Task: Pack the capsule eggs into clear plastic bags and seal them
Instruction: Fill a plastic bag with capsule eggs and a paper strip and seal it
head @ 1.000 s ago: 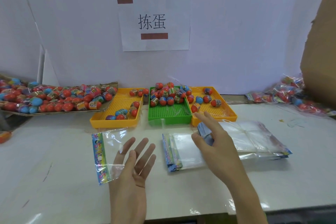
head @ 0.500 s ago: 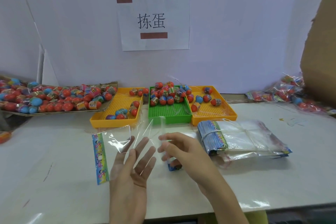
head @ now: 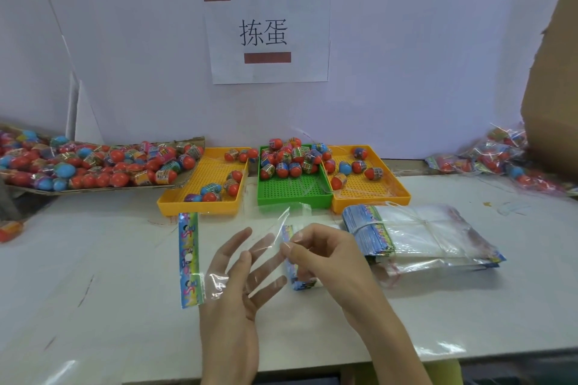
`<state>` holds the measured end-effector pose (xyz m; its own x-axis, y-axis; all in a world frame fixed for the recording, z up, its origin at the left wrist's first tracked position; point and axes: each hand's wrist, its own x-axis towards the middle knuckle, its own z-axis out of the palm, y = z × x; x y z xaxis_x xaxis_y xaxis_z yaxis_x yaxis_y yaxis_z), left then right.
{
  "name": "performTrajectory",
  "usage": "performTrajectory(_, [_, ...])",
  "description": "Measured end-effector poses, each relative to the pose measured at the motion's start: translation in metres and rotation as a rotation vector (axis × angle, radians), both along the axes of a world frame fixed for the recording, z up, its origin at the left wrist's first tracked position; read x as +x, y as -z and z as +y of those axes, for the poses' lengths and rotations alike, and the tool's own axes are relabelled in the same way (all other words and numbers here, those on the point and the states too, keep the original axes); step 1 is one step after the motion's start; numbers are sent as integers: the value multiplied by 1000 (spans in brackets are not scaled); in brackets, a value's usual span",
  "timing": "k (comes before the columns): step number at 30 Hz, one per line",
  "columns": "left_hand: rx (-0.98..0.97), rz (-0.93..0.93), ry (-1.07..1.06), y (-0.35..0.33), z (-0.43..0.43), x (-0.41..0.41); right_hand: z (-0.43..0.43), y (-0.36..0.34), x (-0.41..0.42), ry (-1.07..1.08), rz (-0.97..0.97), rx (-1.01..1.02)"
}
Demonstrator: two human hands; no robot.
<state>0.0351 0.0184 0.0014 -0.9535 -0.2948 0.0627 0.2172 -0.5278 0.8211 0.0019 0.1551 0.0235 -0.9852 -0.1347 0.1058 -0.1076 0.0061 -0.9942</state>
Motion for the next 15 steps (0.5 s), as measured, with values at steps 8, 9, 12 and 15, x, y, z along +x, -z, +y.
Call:
performTrajectory(8, [-12, 8, 16, -1, 3, 0, 8, 1, -2, -57, 13, 4])
performTrajectory(9, [-12, 5, 41, -1, 2, 0, 8, 1, -1, -96, 6, -21])
performTrajectory(12, [32, -6, 110, -1, 0, 2, 8, 3, -3, -95, -14, -44])
performTrajectory(15, [121, -29, 143, -2, -5, 2, 11, 5, -6, -67, -29, -81])
